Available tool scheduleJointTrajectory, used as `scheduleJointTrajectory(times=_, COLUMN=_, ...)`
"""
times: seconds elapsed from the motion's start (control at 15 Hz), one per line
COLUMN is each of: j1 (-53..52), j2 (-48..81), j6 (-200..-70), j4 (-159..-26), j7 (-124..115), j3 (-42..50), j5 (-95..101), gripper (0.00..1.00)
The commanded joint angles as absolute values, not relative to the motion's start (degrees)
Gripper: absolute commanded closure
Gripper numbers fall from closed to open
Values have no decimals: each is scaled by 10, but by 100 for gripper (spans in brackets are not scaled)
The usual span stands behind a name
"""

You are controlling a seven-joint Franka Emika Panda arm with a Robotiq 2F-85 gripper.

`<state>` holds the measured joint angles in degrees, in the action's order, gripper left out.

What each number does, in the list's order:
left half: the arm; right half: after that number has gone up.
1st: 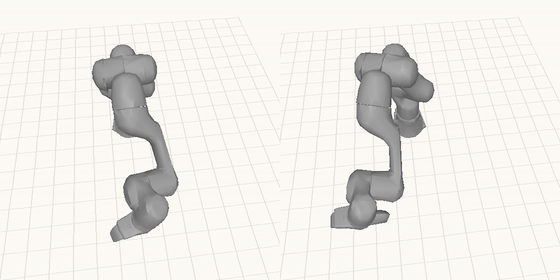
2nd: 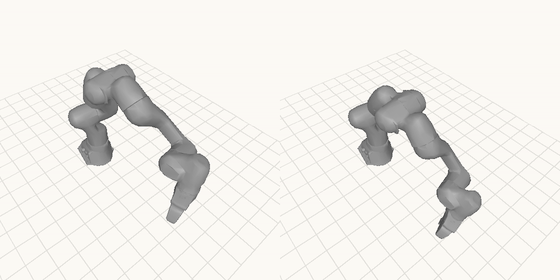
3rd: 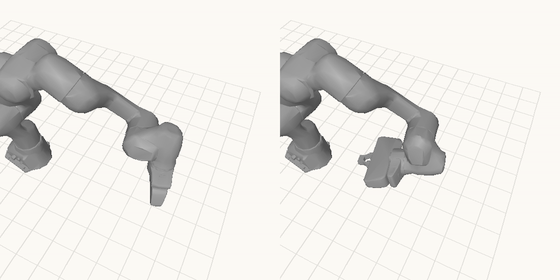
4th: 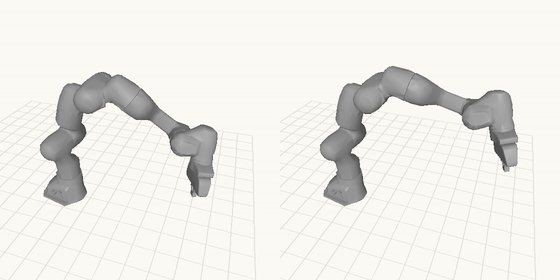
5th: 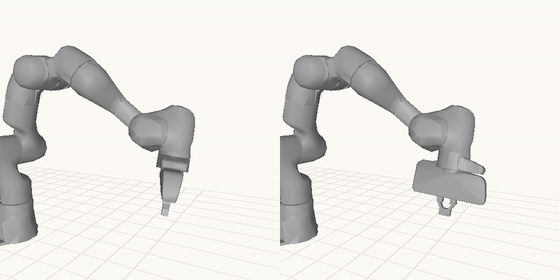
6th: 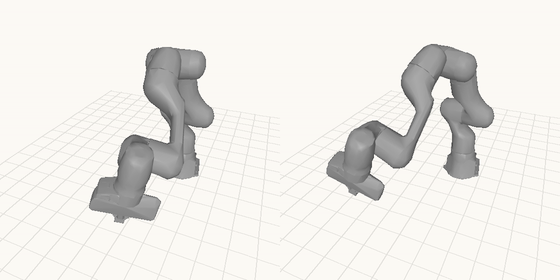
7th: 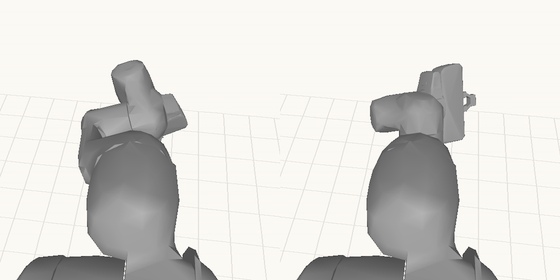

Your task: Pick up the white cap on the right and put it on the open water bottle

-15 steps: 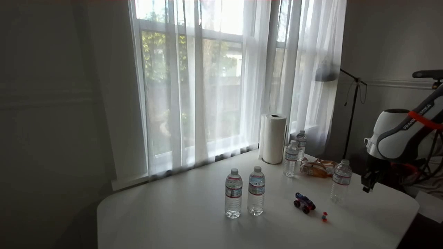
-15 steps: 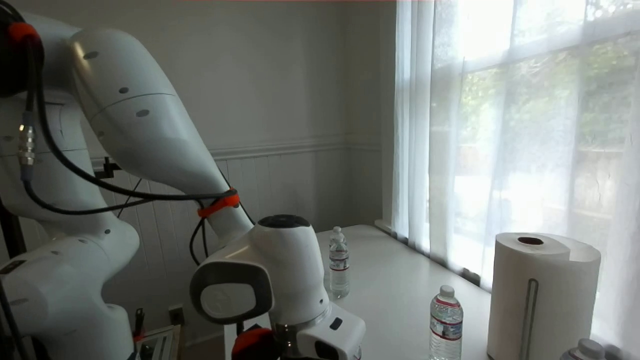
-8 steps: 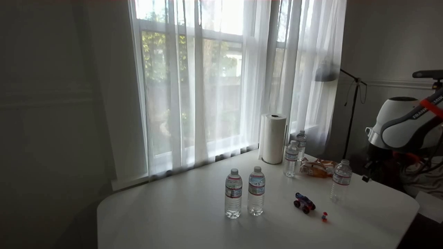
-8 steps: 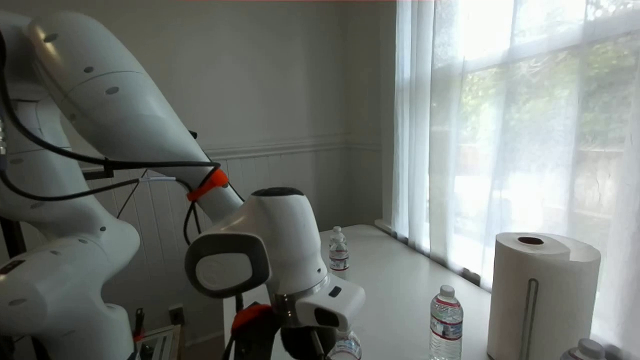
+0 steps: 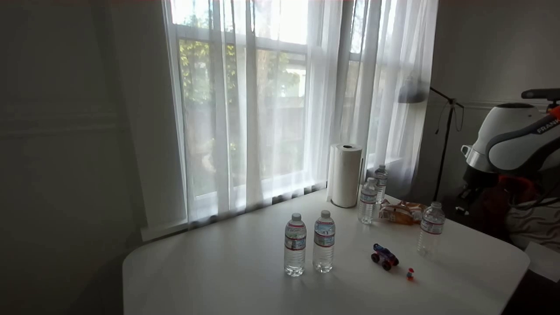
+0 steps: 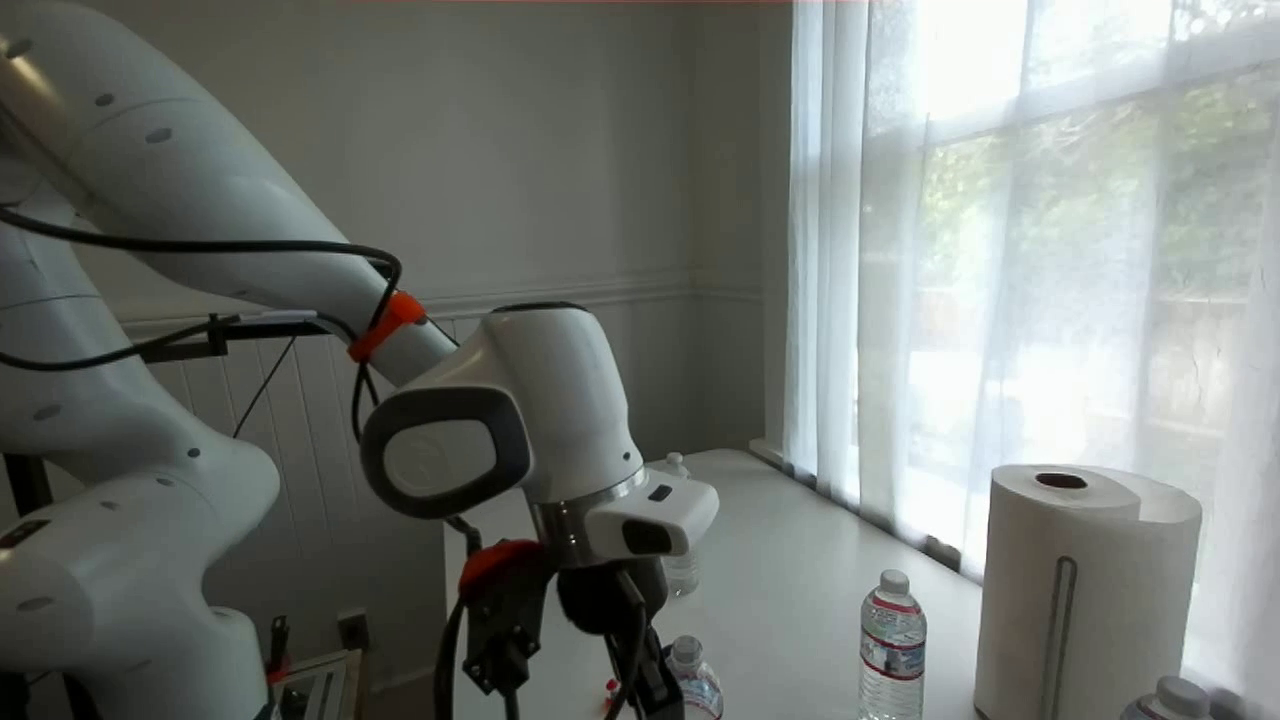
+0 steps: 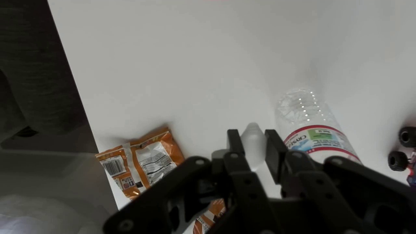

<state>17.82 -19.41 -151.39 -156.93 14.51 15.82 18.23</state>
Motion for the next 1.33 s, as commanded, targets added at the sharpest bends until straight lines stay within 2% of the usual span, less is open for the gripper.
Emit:
scheduleJointTrajectory(times=0.0, j1=175, j2=-246, j6=-1473, j4=-1572, j7=166, j3=151, j5=180, gripper=80)
scheduleJointTrajectory(times=0.6, j1=148, j2=-285, j6=-1433, j4=-1554, j7=187, j3=134, j5=175, gripper=76)
scheduleJointTrajectory(times=1.27, j1=99, j2=-261, j6=-1427, j4=-1532, j7=200, j3=130, j5=158, gripper=75)
